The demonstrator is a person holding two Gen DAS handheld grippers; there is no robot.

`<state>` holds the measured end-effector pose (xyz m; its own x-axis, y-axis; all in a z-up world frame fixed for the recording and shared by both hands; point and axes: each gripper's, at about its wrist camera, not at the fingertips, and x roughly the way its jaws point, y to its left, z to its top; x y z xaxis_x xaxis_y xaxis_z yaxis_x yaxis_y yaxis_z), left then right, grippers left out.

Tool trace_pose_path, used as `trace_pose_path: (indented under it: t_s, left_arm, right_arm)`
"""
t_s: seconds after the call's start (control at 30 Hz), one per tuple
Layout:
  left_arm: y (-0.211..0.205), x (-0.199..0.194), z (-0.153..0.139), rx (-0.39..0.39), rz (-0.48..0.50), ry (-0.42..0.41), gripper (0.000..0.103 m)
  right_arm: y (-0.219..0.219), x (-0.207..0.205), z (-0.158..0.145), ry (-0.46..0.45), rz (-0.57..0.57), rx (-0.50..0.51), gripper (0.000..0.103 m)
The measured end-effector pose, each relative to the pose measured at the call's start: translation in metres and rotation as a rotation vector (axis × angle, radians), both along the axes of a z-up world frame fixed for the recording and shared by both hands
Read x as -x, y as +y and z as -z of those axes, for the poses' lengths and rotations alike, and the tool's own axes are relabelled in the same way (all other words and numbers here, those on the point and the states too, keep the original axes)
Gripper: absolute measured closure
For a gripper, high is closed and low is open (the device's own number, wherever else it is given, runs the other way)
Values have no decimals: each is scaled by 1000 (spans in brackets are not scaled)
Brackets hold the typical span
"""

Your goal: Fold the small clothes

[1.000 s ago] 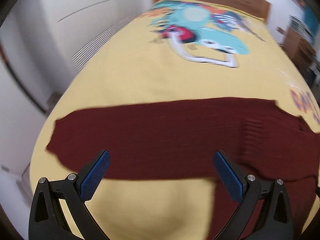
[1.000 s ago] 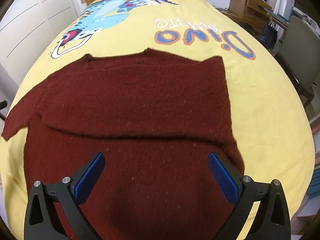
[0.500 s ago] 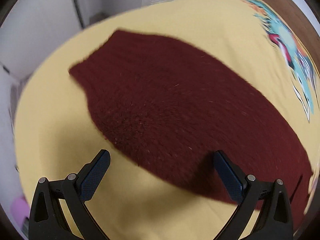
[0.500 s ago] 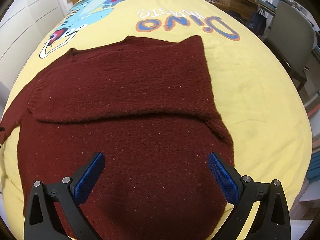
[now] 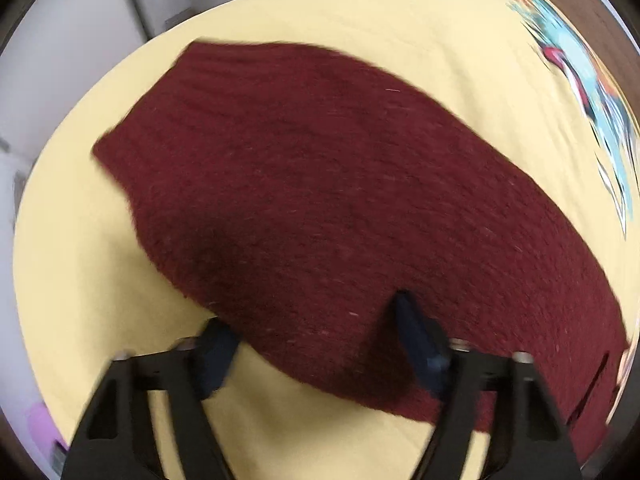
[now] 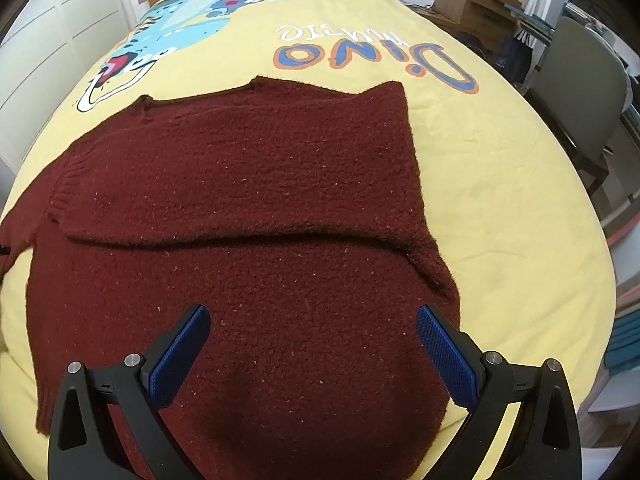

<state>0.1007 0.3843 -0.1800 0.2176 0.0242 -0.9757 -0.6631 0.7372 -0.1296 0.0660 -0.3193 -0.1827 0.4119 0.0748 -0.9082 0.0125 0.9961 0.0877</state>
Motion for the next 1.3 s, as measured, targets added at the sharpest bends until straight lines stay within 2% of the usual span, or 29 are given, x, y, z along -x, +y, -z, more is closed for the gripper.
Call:
trace_pose_path:
  t_s: [0.03, 0.1, 0.13, 0.23, 0.4, 0.6, 0.67, 0.87, 1.0, 1.07, 1.17, 1.3]
  left_arm:
    - [-3, -5, -4, -4, 22, 4, 70]
    - [-8, -10, -11, 39, 43, -23, 90]
    - [-10, -12, -14, 43, 45, -28, 90]
    - [-26, -14, -37, -11, 98, -62, 90]
    - [-61, -14, -72, -8, 196, -110, 91]
    - [-140, -19, -122, -9, 385, -177, 91]
    - [-171, -8, -132, 2, 431, -207, 91]
    - [-264, -20, -164, 6, 589, -268, 91]
    - [-336, -39, -159, 4, 695, -287, 91]
    - [-371, -53, -146, 15, 731, -278, 91]
    - [-416, -65, -118, 10, 782, -247, 91]
    - [-465, -84, -69, -45, 845, -198, 91]
  right_arm:
    - [0, 0, 0, 1, 1, -1, 1]
    - [0, 0, 1, 2, 4, -8, 0]
    - [-1, 0, 0, 0, 4, -11, 0]
    - [-4, 1, -6, -17, 4, -16, 1]
    - [-11, -6, -17, -48, 0, -1, 0]
    - [-23, -21, -35, -78, 6, -32, 0]
    - [-28, -26, -43, -94, 11, -44, 0]
    - [-41, -42, -65, -140, 6, -47, 0]
    - [-51, -52, -71, -145, 23, -58, 1]
    - [-55, -53, -72, -141, 29, -71, 0]
    - [-59, -50, -68, -133, 31, -84, 0]
    - [-63, -45, -55, -103, 36, -103, 1]
